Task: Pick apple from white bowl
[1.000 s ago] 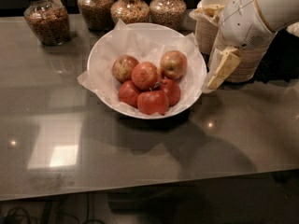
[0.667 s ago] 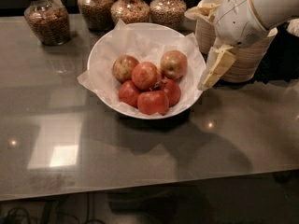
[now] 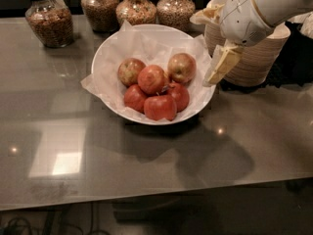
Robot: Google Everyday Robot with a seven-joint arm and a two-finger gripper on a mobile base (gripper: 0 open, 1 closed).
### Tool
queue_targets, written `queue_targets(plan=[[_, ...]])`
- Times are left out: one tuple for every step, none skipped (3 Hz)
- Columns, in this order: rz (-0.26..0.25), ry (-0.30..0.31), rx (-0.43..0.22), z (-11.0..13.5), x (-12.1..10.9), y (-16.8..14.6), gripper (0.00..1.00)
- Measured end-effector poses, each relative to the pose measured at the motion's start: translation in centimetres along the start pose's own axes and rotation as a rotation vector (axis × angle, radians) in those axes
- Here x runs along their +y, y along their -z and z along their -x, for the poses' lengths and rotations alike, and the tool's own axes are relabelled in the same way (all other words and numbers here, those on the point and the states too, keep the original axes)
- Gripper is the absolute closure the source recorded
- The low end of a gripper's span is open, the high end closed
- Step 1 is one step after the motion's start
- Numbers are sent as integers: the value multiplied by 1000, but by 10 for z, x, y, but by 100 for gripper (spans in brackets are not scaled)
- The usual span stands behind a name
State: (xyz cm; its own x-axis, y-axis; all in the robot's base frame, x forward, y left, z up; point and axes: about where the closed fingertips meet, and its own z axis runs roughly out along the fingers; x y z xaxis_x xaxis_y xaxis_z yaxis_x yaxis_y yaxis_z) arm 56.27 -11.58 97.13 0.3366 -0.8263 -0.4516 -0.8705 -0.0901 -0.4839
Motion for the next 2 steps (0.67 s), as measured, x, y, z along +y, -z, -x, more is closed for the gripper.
queue_targets(plan=[[11, -12, 12, -11, -4, -8, 16], [21, -22, 16, -21, -9, -19, 18]])
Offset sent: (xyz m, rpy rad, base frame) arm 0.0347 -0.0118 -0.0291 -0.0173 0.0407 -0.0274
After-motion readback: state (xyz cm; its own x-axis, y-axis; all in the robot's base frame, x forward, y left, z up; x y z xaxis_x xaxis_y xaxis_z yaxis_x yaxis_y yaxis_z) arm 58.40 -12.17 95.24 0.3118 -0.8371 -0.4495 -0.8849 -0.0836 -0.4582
